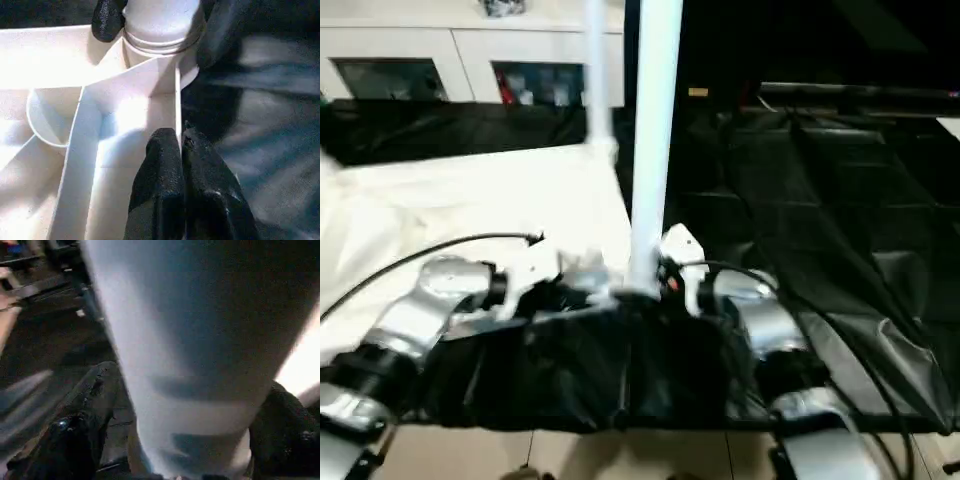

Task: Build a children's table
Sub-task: Rotate leg to tighten

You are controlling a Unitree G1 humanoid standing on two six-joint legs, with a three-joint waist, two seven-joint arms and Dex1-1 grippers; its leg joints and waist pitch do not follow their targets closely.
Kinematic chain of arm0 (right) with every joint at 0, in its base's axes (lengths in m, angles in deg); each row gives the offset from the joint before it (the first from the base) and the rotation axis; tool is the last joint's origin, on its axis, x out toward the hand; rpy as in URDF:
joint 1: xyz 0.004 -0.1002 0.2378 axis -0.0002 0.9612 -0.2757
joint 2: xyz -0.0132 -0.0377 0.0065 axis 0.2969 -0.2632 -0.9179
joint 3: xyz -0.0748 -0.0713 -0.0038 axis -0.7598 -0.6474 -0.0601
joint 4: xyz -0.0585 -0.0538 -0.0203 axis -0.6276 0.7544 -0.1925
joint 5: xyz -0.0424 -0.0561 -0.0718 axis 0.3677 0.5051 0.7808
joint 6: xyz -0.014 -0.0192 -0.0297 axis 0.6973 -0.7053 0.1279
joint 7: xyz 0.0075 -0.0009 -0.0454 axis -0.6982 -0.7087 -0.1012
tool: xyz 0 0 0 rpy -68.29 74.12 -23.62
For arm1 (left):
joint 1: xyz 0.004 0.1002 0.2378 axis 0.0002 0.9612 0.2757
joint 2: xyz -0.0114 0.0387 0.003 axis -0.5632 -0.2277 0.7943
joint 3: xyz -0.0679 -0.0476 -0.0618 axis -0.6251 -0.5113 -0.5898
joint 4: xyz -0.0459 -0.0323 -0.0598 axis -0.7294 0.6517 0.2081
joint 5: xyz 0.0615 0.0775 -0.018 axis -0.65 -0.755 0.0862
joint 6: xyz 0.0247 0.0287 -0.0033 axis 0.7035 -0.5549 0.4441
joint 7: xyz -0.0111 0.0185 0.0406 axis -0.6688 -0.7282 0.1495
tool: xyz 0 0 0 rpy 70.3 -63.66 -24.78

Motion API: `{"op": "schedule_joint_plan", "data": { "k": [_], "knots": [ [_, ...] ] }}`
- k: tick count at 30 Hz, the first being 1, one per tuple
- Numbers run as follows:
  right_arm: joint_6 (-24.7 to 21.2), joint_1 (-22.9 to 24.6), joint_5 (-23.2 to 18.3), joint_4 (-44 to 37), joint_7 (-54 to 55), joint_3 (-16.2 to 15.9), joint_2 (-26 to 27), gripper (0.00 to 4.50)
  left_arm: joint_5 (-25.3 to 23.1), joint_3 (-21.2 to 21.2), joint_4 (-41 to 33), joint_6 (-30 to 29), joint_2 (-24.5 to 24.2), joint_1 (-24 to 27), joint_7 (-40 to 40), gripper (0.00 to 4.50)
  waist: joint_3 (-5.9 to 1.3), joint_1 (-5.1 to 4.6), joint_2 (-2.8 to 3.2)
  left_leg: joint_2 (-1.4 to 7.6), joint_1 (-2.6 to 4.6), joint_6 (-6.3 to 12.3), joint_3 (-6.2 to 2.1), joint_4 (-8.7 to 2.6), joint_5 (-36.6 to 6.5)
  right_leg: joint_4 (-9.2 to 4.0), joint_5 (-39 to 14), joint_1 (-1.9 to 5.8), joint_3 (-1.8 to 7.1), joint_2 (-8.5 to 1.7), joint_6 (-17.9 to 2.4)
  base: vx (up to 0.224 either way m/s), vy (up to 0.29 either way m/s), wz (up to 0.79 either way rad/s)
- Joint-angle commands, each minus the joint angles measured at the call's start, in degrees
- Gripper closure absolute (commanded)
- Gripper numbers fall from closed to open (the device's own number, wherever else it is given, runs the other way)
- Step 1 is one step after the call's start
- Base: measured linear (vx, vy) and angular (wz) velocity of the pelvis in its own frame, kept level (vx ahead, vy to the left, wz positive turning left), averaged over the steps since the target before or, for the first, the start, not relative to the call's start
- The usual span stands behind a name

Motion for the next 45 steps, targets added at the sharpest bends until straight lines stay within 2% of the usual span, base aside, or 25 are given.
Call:
{"op": "schedule_joint_plan", "data": {
  "k": [1,2,5,8,12,14,15,16,17,19,22,24,25,28,30,31,33,34,35,36,37,40,42,43,45],
  "knots": [
    [-1.37,1.14,-0.47,-1.95,-6.36,-6.57,2.29,1.02,0.33,1.98,-1.25,0.48,1.21,-0.29,0.21,4.5,-3.25,0.14,-0.43,1.54,-0.13,4.08,0.17,-3.64,-11.43,-3.87,-12.49,2.93,2.82,-3.18,-12.67,0.0,0.0,0.0],
    [-1.61,1.1,-0.3,-1.97,-7.07,-6.95,2.25,1.08,0.4,1.87,-1.39,0.49,0.82,-0.1,-0.04,4.5,-3.13,0.2,-0.6,1.52,-0.12,4.04,0.2,-3.68,-11.2,-3.93,-12.75,2.8,2.84,-3.14,-12.59,0.0,0.0,0.0],
    [-2.56,1.29,-0.25,-2.61,-8.58,-7.31,2.22,1.33,0.71,1.47,-1.68,0.09,0.12,0.31,-0.92,4.5,-3.09,0.32,-0.53,1.47,-0.15,3.76,0.14,-3.73,-10.83,-3.85,-13.42,2.83,2.83,-3.14,-12.15,0.0,0.0,0.0],
    [-2.53,1.42,-0.26,-2.94,-9.06,-7.4,2.25,1.5,0.89,1.28,-2.03,-0.18,-0.25,0.59,-1.25,4.5,-3.0,0.41,-0.76,1.42,-0.2,3.78,0.14,-3.75,-10.37,-3.84,-13.4,2.8,2.85,-3.2,-11.89,0.0,0.0,0.0],
    [-3.24,1.83,-0.86,-3.6,-9.05,-6.9,2.45,1.86,1.32,0.96,-2.82,-0.99,-0.31,1.03,-1.35,4.5,-2.96,0.43,-0.63,1.42,-0.23,3.73,0.13,-3.76,-10.17,-3.82,-12.8,2.77,2.86,-3.16,-12.05,0.0,0.0,0.0],
    [-3.42,2.08,-0.97,-3.66,-7.97,-6.18,2.85,1.9,1.26,0.97,-2.94,-1.23,-0.12,1.04,-1.01,4.5,-3.05,0.47,-0.18,1.41,-0.16,3.58,0.07,-3.74,-10.2,-3.76,-12.29,2.79,2.83,-3.19,-12.19,0.0,0.0,0.0],
    [-3.59,2.13,-1.09,-3.65,-7.59,-5.9,2.99,1.91,1.22,1.0,-2.92,-1.29,-0.05,1.0,-0.89,4.5,-3.01,0.38,-0.29,1.41,-0.14,3.58,0.13,-3.76,-10.31,-3.83,-12.17,2.76,2.83,-3.11,-12.24,0.0,0.0,0.0],
    [-3.15,2.19,-0.57,-2.93,-2.24,-4.07,4.29,1.91,0.39,0.84,-2.37,-1.43,0.91,0.66,1.52,4.5,-3.05,0.42,0.13,1.41,-0.13,3.36,0.08,-3.75,-10.6,-3.77,-12.11,2.8,2.84,-3.15,-12.4,0.0,0.0,0.0],
    [-3.16,2.07,-0.37,-2.29,0.92,-2.95,5.08,1.92,-0.28,0.8,-1.91,-1.95,1.56,0.33,3.2,4.5,-2.95,0.29,0.25,1.43,-0.05,2.77,0.08,-3.86,-11.33,-3.94,-12.7,2.68,2.9,-3.18,-12.29,0.0,0.0,0.0],
    [-2.87,1.85,0.06,-1.44,4.6,-1.82,5.96,1.93,-1.21,0.72,-1.17,-2.49,2.39,-0.18,5.5,4.5,-2.82,0.02,0.07,1.34,0.18,1.73,0.02,-4.12,-13.39,-4.42,-15.84,2.59,2.89,-3.16,-11.55,0.0,0.0,0.0],
    [-3.58,0.84,0.7,1.27,17.86,2.25,9.48,1.94,-2.8,0.58,1.01,-4.33,6.47,-2.09,12.39,4.5,-2.66,-0.42,0.45,1.18,0.43,0.09,-0.2,-4.32,-16.08,-5.12,-21.55,2.4,2.89,-3.3,-9.74,0.0,0.0,0.0],
    [-3.4,0.34,0.49,2.72,27.38,5.35,12.8,1.94,-3.81,1.06,1.89,-6.17,10.37,-3.32,17.06,4.5,-2.71,-0.55,0.26,1.05,0.55,-0.25,-0.23,-4.31,-16.34,-5.39,-23.09,2.26,2.9,-3.29,-8.77,0.0,0.0,0.0],
    [-3.27,0.22,0.51,3.01,28.54,5.7,13.22,1.94,-4.05,1.11,2.03,-6.37,10.91,-3.49,17.86,4.5,-2.74,-0.62,0.48,1.09,0.66,-0.47,-0.27,-4.32,-16.65,-5.55,-23.44,2.17,2.88,-3.32,-8.56,0.0,0.0,0.0],
    [-2.03,-1.41,1.03,6.21,40.26,8.88,17.41,1.94,-6.28,1.65,3.08,-8.47,16.19,-4.93,24.47,4.5,-2.94,-0.68,0.35,1.02,0.29,-0.16,-0.2,-4.21,-15.24,-5.24,-20.43,2.31,2.9,-3.17,-8.88,0.0,0.0,0.0],
    [-1.09,-2.76,2.27,7.88,45.69,9.13,19.03,1.94,-7.16,1.75,3.48,-9.24,18.45,-5.56,27.29,4.5,-3.03,-0.63,0.19,0.88,0.25,0.02,-0.17,-4.16,-14.21,-5.27,-19.84,2.36,2.83,-3.13,-8.74,0.0,0.0,0.0],
    [-0.16,-3.27,2.8,8.42,46.94,8.94,19.47,1.94,-7.45,2.16,3.42,-9.12,18.9,-5.61,27.36,4.5,-3.12,-0.52,-0.06,0.87,0.11,0.49,-0.12,-4.05,-13.1,-5.04,-17.88,2.41,2.89,-3.15,-8.99,0.0,0.0,0.0],
    [0.52,-3.6,3.12,8.78,47.63,8.79,19.79,1.94,-7.6,2.45,3.34,-8.96,19.06,-5.59,27.21,4.5,-3.13,-0.53,-0.1,0.81,-0.29,1.12,-0.14,-4.02,-12.03,-4.8,-16.38,2.65,2.77,-3.09,-9.14,0.0,0.0,0.0],
    [0.99,-3.77,3.32,9.01,47.97,8.79,20.01,1.94,-7.75,2.59,3.34,-8.82,19.12,-5.55,27.01,4.5,-3.25,-0.46,-0.05,0.84,-0.19,1.65,-0.05,-3.89,-11.21,-4.68,-14.7,2.64,2.82,-3.07,-9.31,0.0,0.0,0.0],
    [1.47,-3.94,3.3,9.12,47.65,8.83,20.09,1.6,-7.76,2.66,3.11,-8.68,18.93,-5.39,26.59,4.5,-3.28,-0.47,-0.04,0.86,-0.23,1.86,-0.04,-3.85,-10.66,-4.55,-13.55,2.65,2.85,-3.06,-9.58,0.0,0.0,0.0],
    [1.43,-4.2,2.89,9.03,46.63,9.17,20.05,1.26,-7.73,2.45,2.64,-8.47,18.31,-5.04,26.25,4.5,-3.26,-0.47,-0.48,0.87,-0.41,2.37,-0.02,-3.81,-9.59,-4.24,-11.77,2.79,2.83,-3.01,-10.02,0.0,0.0,0.0],
    [1.27,-4.35,2.59,8.92,45.96,9.41,20.0,1.26,-7.71,2.27,2.33,-8.37,17.91,-4.83,26.12,4.5,-3.29,-0.51,-0.26,0.87,-0.44,2.76,0.0,-3.74,-8.87,-4.11,-10.4,2.82,2.83,-2.97,-10.45,0.0,0.0,0.0],
    [1.35,-4.46,3.29,8.72,44.29,8.56,18.96,0.9,-7.44,2.04,1.47,-7.6,16.1,-4.02,24.49,4.5,-3.41,-0.66,-0.21,0.94,-0.46,3.45,0.02,-3.6,-7.69,-3.72,-7.44,2.88,2.79,-2.92,-11.5,0.0,0.0,0.0],
    [1.81,-4.29,4.1,8.42,40.16,6.89,17.13,0.9,-6.86,1.96,0.57,-6.09,13.91,-2.99,21.71,4.5,-3.34,-0.8,-0.28,0.87,-0.56,3.74,0.08,-3.58,-7.71,-3.7,-6.99,2.99,2.76,-2.92,-11.77,0.0,0.0,0.0],
    [1.83,-4.28,4.14,8.41,40.0,6.83,17.07,0.9,-6.84,1.96,0.54,-6.07,13.84,-2.95,21.61,4.5,-3.38,-0.84,-0.11,0.88,-0.53,3.78,0.05,-3.57,-7.81,-3.68,-6.96,3.02,2.78,-2.98,-11.88,0.0,0.0,0.0],
    [2.19,-3.68,4.35,7.61,33.16,4.57,14.65,0.9,-6.07,2.1,-0.44,-4.65,11.57,-1.82,18.2,4.5,-3.37,-1.19,-0.3,0.89,-0.73,4.08,0.04,-3.52,-7.97,-3.65,-6.53,3.27,2.74,-3.01,-12.23,0.0,0.0,0.0]
  ]
}}
